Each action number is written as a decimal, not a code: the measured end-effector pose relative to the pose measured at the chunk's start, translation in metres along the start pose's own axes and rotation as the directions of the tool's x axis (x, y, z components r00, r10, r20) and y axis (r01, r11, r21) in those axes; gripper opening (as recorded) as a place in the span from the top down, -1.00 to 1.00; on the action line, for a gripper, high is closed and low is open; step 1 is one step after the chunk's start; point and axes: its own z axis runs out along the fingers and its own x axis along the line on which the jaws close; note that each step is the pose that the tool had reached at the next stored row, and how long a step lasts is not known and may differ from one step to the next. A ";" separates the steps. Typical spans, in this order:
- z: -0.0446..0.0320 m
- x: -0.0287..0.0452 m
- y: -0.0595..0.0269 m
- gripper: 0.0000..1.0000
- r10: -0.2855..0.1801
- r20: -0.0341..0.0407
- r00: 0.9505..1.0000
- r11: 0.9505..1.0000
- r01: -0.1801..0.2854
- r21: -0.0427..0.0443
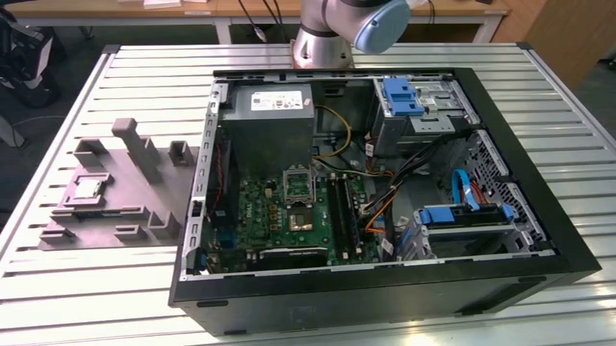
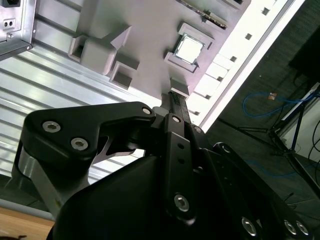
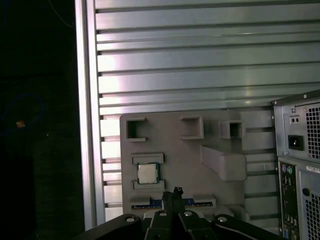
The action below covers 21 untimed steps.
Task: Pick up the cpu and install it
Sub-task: 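Reach for the cpu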
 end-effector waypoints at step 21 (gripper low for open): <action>0.0001 0.0063 -0.0005 0.79 0.000 0.000 1.000 1.000 0.000 0.000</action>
